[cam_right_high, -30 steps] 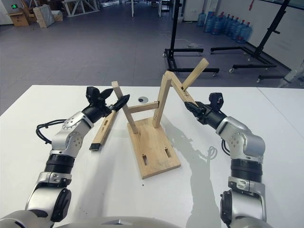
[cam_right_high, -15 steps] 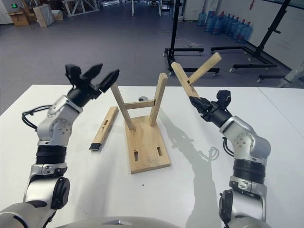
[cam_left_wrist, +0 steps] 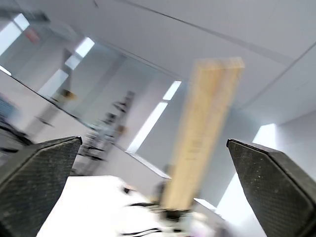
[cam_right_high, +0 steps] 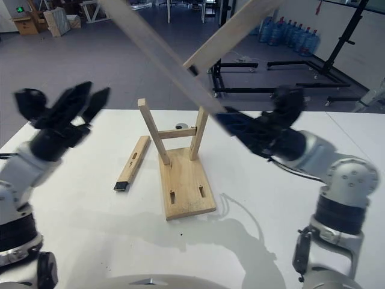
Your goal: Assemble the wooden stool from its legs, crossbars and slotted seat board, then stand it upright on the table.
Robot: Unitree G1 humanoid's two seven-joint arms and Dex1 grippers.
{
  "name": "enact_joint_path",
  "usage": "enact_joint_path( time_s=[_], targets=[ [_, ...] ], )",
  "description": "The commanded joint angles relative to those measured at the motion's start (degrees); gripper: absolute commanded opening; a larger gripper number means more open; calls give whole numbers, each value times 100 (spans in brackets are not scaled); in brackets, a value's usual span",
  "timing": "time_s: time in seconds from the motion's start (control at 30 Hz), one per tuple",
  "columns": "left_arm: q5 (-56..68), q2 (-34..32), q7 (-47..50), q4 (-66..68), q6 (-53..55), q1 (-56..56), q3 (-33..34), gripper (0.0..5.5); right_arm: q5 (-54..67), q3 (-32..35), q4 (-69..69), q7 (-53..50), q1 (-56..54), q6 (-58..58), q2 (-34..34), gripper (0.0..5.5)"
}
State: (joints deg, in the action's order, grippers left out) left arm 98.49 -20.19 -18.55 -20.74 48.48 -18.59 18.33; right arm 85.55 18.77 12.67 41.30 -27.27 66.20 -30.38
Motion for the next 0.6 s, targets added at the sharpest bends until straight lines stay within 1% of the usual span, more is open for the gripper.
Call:
enact_joint_path(
  time_s=[0.03,0.2,0.3,0.47,0.6],
  targets=[
    [479,126,453,-230,-226,-20,-267,540,-97,-292,117,-321,-84,-208,186,204],
    [487,144,830,-114,-492,-186,-458,540,-30,-477,268,-526,39,-346,322,204],
    [339,188,947,-28,-642,-352,-551,540,-31,-602,394,-585,192,-365,350,204],
    [423,325,1123,65,-821,-576,-661,540,-54,-786,534,-675,366,-415,401,204],
    [303,471,1173,46,-784,-338,-918,540,-68,-865,473,-705,349,-475,437,204]
  ],
)
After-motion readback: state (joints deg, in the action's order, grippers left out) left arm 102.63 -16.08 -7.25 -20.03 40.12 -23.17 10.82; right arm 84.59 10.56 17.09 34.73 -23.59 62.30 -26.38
